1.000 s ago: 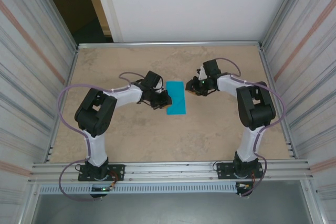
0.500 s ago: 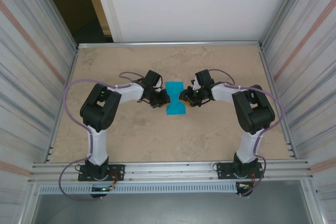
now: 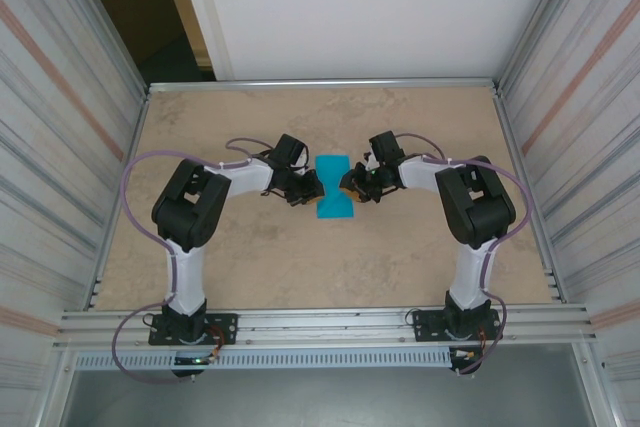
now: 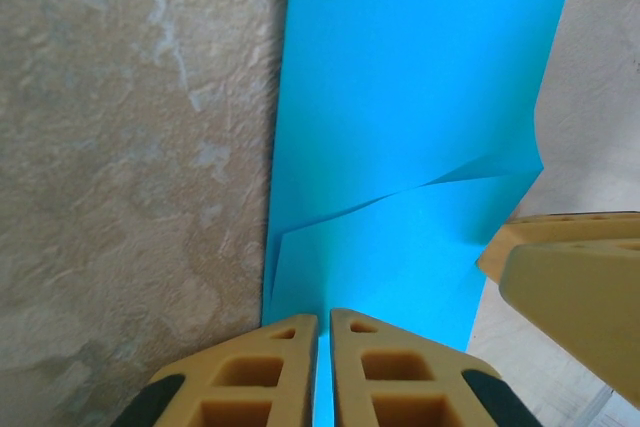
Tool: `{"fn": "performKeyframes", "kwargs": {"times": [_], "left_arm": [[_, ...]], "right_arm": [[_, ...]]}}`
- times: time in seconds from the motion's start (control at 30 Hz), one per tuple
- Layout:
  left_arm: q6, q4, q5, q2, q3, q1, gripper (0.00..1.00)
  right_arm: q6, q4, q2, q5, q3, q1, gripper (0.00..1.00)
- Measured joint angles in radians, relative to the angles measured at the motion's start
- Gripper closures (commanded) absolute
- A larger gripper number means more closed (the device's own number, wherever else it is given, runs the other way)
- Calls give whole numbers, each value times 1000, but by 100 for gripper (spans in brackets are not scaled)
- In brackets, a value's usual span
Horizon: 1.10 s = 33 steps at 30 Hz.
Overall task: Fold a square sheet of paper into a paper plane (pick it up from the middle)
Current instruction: Fold the triangle a second time at the center of the table, then turn over the paper at the center of the table.
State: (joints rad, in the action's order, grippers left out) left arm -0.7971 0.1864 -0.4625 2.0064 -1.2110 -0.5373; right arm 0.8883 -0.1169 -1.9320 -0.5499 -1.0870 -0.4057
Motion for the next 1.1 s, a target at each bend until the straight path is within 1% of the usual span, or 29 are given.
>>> {"fn": "performKeyframes", "kwargs": {"times": [0.13,0.43,0.6,0.77,0.93,1.1], "left_arm": [[-5,-5,-2,0,3,2,87],[-13,-8,-8,0,5,2,87],[-13,-8,-8,0,5,2,87],[-13,-9,-9,0,5,2,86],[-14,-17,-19,-2,8,6,85],[-22,-40,-19,-62,53,26,73]], "right_arm": [[8,8,-8,-3,-2,0,73],[48,43,-32,-3,-13,2,82],[52,52,-48,-4,-27,13,84],[55,64,-56,-4,-31,22,91],[55,71,-58,-4,-31,22,95],[53,105,-51,-4,-28,24,98]]}}
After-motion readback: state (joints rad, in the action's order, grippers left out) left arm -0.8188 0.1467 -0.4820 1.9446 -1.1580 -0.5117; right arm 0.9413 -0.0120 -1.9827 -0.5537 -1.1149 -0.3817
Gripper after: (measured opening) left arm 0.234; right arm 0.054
